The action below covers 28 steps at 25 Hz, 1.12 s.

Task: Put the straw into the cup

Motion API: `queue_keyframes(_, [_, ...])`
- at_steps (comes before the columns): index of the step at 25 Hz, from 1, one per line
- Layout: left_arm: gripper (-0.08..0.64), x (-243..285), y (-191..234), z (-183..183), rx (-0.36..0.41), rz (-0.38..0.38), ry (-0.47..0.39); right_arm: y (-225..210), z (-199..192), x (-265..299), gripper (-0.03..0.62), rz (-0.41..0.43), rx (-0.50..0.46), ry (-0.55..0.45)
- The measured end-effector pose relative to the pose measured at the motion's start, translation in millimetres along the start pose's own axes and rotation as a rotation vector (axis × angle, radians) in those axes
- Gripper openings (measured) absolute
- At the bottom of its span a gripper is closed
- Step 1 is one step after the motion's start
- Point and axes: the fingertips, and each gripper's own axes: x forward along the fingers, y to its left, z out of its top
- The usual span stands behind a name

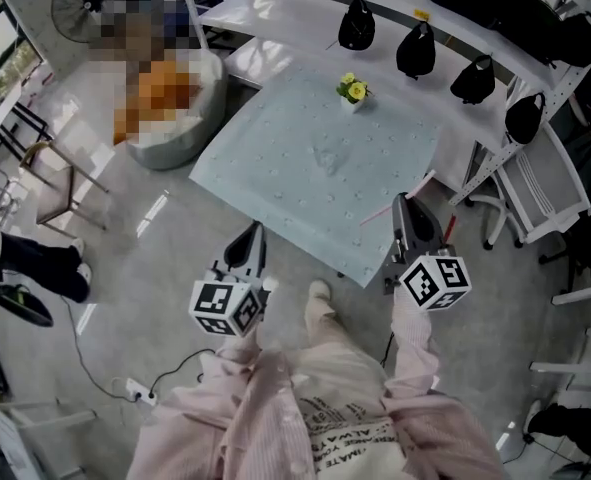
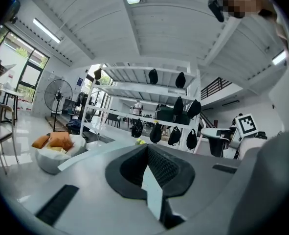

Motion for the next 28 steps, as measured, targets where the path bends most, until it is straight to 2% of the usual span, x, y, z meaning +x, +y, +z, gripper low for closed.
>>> queue_keyframes(15, [-0.002, 136.1, 40.5, 16.3, -0.007, 0.002, 0.059, -68.6, 5.1, 137.5, 0.017, 0.002, 0.053, 0.019])
queue_keyframes(21, [-0.002, 177.4, 49.3, 15.5, -0.02, 0.002, 0.07, -87.8, 7.3, 176.8, 0.017, 0.009, 0.067, 0.01])
queue_keyframes(28, [-0.002, 216.9, 51.5, 15.6, -0.038, -0.019, 0.078, -95.9, 9.2, 212.8, 0.017, 0.055, 0.053, 0.005])
